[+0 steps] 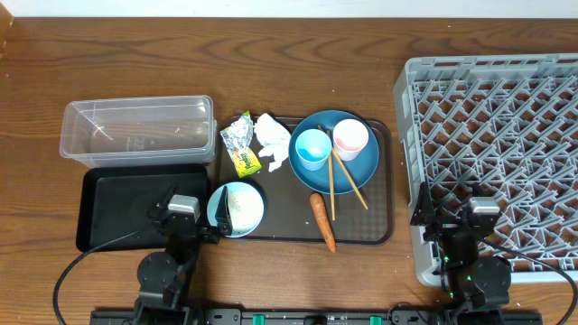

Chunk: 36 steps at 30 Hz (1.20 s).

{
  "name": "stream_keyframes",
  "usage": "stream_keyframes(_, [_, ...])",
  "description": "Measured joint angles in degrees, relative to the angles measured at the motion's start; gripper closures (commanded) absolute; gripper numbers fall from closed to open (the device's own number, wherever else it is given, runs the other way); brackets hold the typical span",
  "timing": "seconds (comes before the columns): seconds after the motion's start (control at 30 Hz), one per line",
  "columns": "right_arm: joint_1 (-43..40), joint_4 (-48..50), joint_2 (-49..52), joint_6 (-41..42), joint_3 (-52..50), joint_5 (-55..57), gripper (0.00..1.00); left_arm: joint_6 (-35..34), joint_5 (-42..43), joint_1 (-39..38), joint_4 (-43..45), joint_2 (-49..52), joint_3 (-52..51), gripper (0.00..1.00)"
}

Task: Sort waste into correct bins and load items into the dishwasher rack
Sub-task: 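Move the left gripper toward the light-blue bowl of rice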

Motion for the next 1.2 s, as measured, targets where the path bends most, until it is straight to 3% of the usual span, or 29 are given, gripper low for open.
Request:
stream_keyframes(0.83, [0.0, 0.0, 0.0, 0.0, 0.0, 0.0, 0.01, 0.0, 0.7, 0.0, 0.1, 0.0, 0.0, 0.02])
stream_keyframes(1.07, [0.0, 0.0, 0.0, 0.0, 0.0, 0.0, 0.01, -3.1, 9.5, 0.0, 0.9, 0.0, 0.1, 0.02])
stream_keyframes(1.2, [0.0, 0.0, 0.0, 0.0, 0.0, 0.0, 0.01, -8.6, 18.5, 0.0, 1.0, 0.0, 0.4, 0.02])
